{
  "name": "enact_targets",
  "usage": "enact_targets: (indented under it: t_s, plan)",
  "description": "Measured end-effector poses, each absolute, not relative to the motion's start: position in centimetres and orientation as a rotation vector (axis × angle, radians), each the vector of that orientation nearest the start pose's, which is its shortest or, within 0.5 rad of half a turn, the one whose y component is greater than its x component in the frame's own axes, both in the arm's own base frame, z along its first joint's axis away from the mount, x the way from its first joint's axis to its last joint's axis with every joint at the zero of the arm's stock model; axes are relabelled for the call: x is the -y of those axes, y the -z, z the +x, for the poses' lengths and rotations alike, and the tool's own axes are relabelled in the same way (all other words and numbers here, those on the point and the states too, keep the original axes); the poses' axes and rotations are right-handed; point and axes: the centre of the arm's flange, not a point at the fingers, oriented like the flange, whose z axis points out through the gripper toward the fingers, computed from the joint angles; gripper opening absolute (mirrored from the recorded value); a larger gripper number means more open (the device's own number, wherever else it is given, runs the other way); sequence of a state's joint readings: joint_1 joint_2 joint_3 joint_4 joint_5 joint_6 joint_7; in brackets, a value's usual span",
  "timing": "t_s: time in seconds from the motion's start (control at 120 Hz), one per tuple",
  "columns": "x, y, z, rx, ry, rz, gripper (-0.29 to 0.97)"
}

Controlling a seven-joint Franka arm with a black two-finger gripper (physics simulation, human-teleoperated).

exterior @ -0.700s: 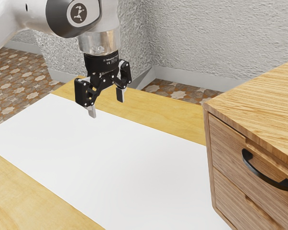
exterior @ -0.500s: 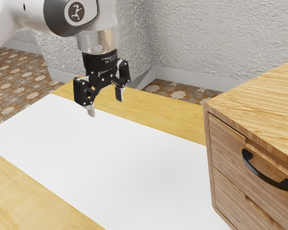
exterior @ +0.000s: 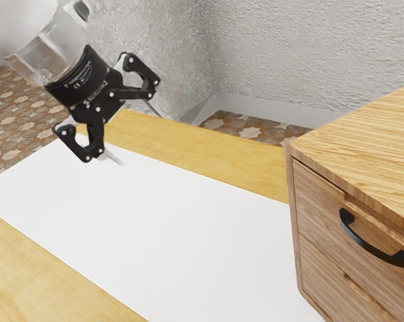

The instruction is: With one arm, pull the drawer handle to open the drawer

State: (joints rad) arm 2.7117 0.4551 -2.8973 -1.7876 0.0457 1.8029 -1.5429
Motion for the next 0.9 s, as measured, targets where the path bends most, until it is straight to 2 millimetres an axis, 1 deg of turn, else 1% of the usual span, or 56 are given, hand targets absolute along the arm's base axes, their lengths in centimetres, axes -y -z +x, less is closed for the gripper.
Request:
enact_targets:
  t_s: [0.05,0.1,0.15,0.183,0.217,0.25,0.308,0.375,0.433,0.5,0.583,0.667,0.725,0.8,0.9]
  plan:
    - [3.2,-76.2,41.7,2.247,0.498,-2.733,0.67]
    - [3.6,-76.7,41.3,2.261,0.545,-2.768,0.67]
    - [5.2,-76.3,40.7,2.233,0.553,-2.832,0.67]
    - [6.3,-75.6,40.4,2.207,0.544,-2.873,0.67]
    - [7.4,-74.4,40.1,2.184,0.520,-2.911,0.67]
    - [8.3,-73.3,40.3,2.179,0.498,-2.933,0.67]
    - [9.8,-71.6,41.4,2.186,0.471,-2.947,0.67]
    - [11.2,-71.3,41.9,2.192,0.476,-2.980,0.67]
    - [11.9,-71.4,41.7,2.202,0.486,-3.008,0.67]
    - [12.3,-71.7,41.0,2.213,0.490,-3.040,0.67]
    - [12.8,-72.1,39.2,2.204,0.480,-3.098,0.67]
    - [15.6,-72.1,36.4,2.070,0.445,-3.231,0.67]
    - [16.4,-72.0,35.2,2.017,0.448,-3.273,0.67]
    - [16.8,-71.6,34.8,1.997,0.451,-3.282,0.67]
    - [18.1,-70.5,35.7,1.971,0.482,-3.267,0.67]
